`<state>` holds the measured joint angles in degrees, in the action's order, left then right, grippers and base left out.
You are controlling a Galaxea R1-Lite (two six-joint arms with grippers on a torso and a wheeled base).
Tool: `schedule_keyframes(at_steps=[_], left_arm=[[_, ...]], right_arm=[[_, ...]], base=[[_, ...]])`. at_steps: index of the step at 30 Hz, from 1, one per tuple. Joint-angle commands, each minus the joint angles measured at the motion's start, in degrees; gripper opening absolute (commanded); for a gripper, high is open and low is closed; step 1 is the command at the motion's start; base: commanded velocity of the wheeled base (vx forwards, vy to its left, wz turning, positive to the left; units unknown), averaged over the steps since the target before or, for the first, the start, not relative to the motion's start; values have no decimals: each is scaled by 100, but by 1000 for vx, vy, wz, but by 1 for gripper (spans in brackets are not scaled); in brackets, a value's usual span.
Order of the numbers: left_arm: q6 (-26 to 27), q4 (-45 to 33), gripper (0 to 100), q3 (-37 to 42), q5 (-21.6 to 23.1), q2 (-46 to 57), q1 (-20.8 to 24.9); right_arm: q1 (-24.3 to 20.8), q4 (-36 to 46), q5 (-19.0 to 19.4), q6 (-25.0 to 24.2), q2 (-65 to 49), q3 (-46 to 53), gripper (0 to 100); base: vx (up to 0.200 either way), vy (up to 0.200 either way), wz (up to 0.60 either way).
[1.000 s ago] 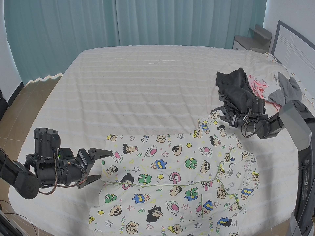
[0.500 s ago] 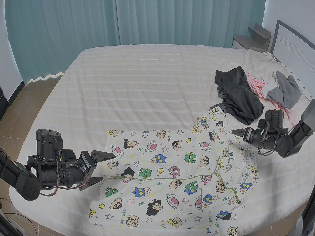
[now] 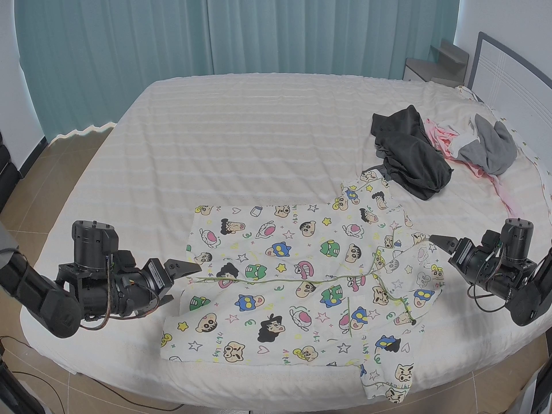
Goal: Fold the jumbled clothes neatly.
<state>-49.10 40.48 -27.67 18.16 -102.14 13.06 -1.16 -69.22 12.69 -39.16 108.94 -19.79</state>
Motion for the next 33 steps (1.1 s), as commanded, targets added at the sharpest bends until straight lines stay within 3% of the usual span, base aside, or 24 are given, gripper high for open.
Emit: schedule_keyframes(at_steps=[1,6,8,11,14,33], left_arm=[[1518,-102,100,-687,-217,-965,-515],[1878,-559,100,-1390,-226,-1317,-576],[2063,-1113,100,-1847,-226,-1493,-550],[2537,-1702,100,-2181,-226,-1589,-550],[2625,-2018,100,-2286,-226,-1624,-515],[2599,-2071,100,-2480,-437,-2099,-216]], right_arm=[[-16,-1006,32,-286,532,511,100],[-51,-1630,41,-268,743,889,100],[-130,-1982,41,-268,796,1021,100],[-245,-2052,32,-259,708,1126,100],[-315,-2052,41,-259,647,1170,100],[-385,-2052,49,-268,638,1240,100]], base=[[0,0,0],[0,0,0],[0,0,0],[0,0,0],[0,0,0],[0,0,0]])
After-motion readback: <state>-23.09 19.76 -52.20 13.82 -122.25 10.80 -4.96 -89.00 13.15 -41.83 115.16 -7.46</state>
